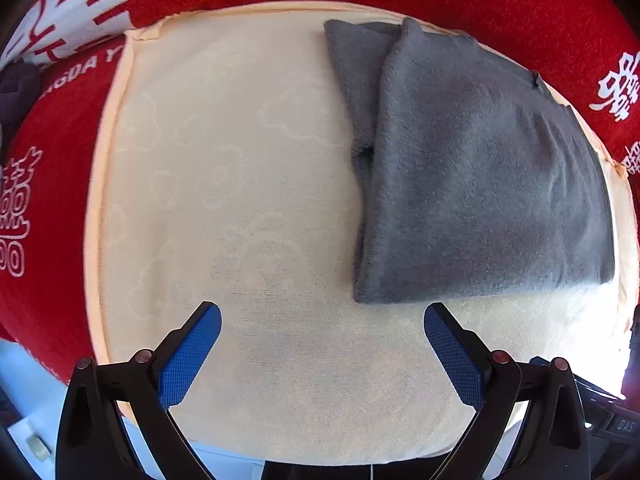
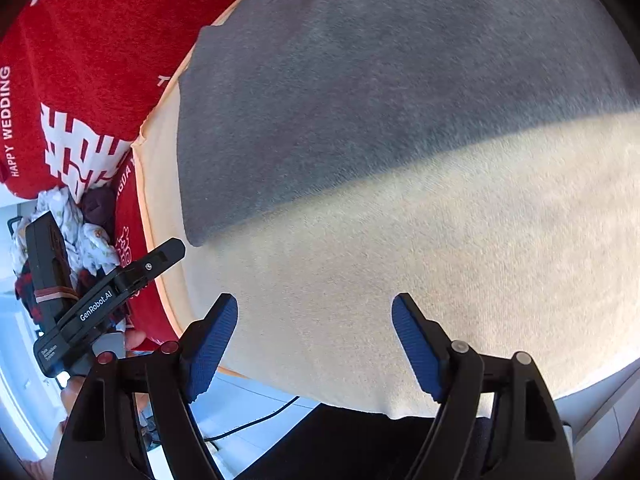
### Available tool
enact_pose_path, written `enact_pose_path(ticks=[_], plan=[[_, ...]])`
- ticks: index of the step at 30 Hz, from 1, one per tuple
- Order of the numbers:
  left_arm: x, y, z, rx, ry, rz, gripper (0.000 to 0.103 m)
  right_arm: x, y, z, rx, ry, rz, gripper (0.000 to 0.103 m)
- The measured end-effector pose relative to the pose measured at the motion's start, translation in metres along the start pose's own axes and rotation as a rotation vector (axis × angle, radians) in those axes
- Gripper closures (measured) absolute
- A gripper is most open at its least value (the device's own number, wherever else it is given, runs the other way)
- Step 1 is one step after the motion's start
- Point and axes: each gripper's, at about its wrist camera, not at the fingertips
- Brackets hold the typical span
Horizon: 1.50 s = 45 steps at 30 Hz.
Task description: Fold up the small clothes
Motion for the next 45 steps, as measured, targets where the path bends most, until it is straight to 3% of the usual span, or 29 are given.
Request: enact_pose_path(ticks=[10, 23, 32, 38, 43, 44, 45], plan=[[0.008, 0.006, 0.002, -0.023, -0.023, -0.024, 0.002, 0.007, -0.003, -0.001, 0.045, 0.015, -0.013, 0.021], [0.011, 0.019, -0.027, -0.097, -0.039, -0.032, 0.002, 0.016, 0.009, -0.013, 0.104, 0.09, 0.002, 0.021], [0.011, 0.027, -0.054, -0.173, -0.166, -0.018, 0.002, 0.034, 0.024, -0.019, 0.232, 0.291, 0.026, 0.021], [0.008, 0.032, -0.06, -0.202, -0.262, -0.001, 0.002, 0.053, 0.031, -0.012, 0.39, 0.478, 0.042, 0.021], [0.008, 0.044, -0.068, -0.261, -0.387, 0.021, 0.002, 0.069, 0.035, -0.012, 0.476, 0.6, 0.047, 0.022], [0.009, 0.046, -0.068, -0.268, -0.409, 0.022, 0.002, 0.071, 0.036, -0.013, 0.49, 0.613, 0.045, 0.026], [0.009, 0.049, -0.068, -0.273, -0.43, 0.022, 0.002, 0.074, 0.037, -0.014, 0.509, 0.627, 0.036, 0.037]])
Point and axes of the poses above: each gripper's, at about its wrist camera, not at the fingertips, and x roughly the way its jaws point, z to its right, y to its top, and after that the axes turned 7 degrees about -y, right-handed
